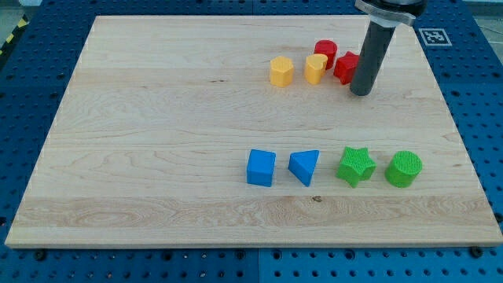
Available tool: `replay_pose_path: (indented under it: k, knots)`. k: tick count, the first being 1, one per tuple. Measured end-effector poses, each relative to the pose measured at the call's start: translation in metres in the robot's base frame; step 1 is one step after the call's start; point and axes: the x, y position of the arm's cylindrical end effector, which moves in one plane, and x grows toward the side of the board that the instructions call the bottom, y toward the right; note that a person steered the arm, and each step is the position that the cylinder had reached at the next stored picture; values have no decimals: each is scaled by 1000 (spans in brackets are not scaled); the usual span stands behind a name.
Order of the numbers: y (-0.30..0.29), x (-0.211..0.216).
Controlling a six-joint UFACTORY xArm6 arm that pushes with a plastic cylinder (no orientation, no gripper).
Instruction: Place the red star towards the bottom right side of the red circle
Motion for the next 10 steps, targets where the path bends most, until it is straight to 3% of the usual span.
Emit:
replay_pose_path:
  k: [10]
  knots:
    - [-12,-18]
